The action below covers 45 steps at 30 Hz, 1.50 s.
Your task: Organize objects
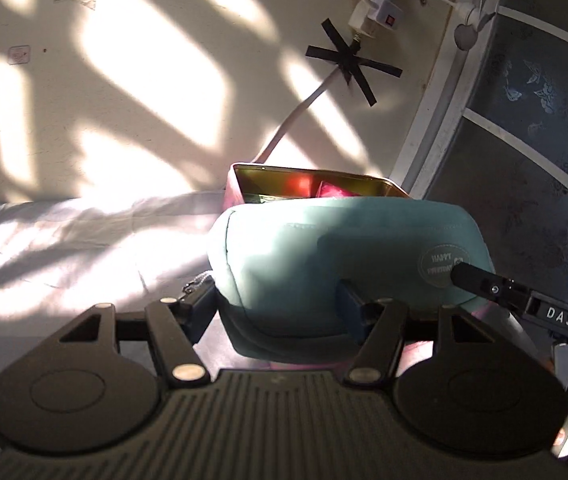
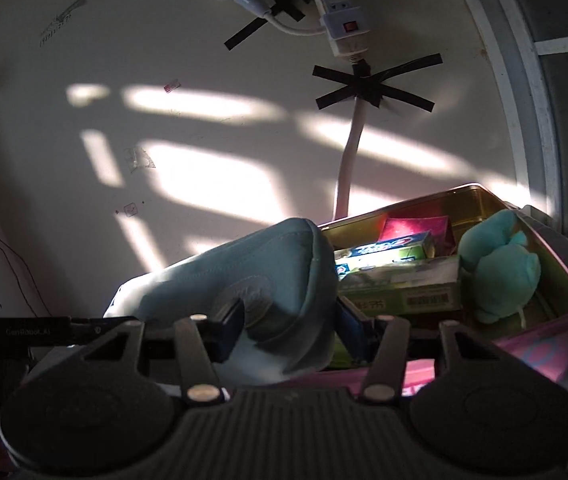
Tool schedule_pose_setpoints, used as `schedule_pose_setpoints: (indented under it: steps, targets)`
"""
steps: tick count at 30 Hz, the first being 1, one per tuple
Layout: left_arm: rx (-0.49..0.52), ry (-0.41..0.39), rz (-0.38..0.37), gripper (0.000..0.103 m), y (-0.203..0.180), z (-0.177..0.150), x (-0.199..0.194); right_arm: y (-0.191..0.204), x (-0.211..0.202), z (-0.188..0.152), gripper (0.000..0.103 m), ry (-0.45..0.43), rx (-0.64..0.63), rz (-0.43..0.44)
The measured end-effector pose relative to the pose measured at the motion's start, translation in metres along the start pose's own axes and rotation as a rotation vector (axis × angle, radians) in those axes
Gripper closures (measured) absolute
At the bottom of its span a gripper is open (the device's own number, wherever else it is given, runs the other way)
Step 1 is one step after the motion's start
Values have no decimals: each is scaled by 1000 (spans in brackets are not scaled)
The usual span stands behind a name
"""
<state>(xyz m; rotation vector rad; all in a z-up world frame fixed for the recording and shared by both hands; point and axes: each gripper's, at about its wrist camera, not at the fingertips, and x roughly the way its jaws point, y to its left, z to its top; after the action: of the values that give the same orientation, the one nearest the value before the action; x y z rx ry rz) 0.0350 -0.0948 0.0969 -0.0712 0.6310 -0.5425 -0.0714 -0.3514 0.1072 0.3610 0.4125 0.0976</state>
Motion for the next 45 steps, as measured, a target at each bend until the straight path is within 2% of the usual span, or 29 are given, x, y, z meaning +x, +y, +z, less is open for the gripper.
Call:
schedule_pose_setpoints:
  steps: [4, 9, 12, 15, 18, 20, 22, 24, 27, 31, 34, 40, 45]
  targets:
    - [41, 60, -12, 36, -27, 8, 50, -47, 12, 7, 53, 26, 42, -65]
    - [49, 123, 25, 36, -35, 12, 89, -73, 38, 4, 53, 78, 36, -94]
    - [64, 138, 60, 36, -37, 17, 104, -68, 51, 4, 53, 91, -42, -137]
    - [69, 146, 96, 33, -37, 25, 118, -67, 71, 11, 52, 133, -54, -155]
    - [91, 147, 137, 33, -39, 33, 128, -63, 84, 19, 45, 132, -89, -179]
    - [136, 121, 179, 32, -47, 36, 124, -56, 82, 22, 36, 95, -112, -204]
    - [163, 87, 170, 28, -53, 36, 112, -51, 71, 21, 28, 49, -110, -190]
    - [186, 55, 166, 20, -61, 34, 96, -47, 58, 18, 28, 10, -98, -199]
    - [233, 22, 183, 20, -72, 26, 75, -43, 30, 12, 28, -55, -30, -187]
    - [241, -6, 177, 19, -77, 12, 47, -35, -5, -2, 27, -108, 63, -155]
    - [241, -22, 178, 12, -78, -1, 28, -27, -24, -12, 26, -106, 95, -136]
    - [249, -45, 189, 11, -79, -27, -2, -17, -43, -25, 26, -60, 148, -81]
    - [237, -60, 204, 7, -75, -46, -20, -3, -52, -37, 26, -31, 146, -68]
